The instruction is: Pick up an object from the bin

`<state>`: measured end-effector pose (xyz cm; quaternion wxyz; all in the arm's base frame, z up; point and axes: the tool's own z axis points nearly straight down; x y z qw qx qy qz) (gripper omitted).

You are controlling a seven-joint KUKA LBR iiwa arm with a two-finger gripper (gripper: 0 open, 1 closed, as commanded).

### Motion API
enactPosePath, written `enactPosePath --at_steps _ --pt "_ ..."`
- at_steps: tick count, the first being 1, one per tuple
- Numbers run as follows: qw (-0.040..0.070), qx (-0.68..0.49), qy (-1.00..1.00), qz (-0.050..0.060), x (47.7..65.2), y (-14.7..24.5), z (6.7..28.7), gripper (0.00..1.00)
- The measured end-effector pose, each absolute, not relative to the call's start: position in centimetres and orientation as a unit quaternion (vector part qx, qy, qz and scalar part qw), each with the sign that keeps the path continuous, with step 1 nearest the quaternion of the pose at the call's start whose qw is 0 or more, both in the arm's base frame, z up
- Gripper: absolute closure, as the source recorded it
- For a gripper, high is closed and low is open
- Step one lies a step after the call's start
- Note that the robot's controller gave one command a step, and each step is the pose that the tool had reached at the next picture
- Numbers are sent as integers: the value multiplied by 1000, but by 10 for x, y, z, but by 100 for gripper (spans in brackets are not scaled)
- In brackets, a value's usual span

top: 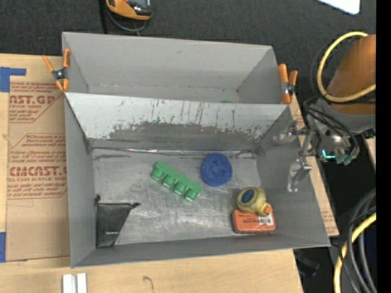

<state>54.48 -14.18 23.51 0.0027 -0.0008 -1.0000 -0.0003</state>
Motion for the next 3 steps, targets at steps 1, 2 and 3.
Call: enactPosePath --at_steps 1,2,3 --pt "-1 0 -1000 0 546 -141 240 0" --pt "-2 59 -998 1 528 -136 192 0" --pt "-1 169 -986 0 493 -136 161 0"
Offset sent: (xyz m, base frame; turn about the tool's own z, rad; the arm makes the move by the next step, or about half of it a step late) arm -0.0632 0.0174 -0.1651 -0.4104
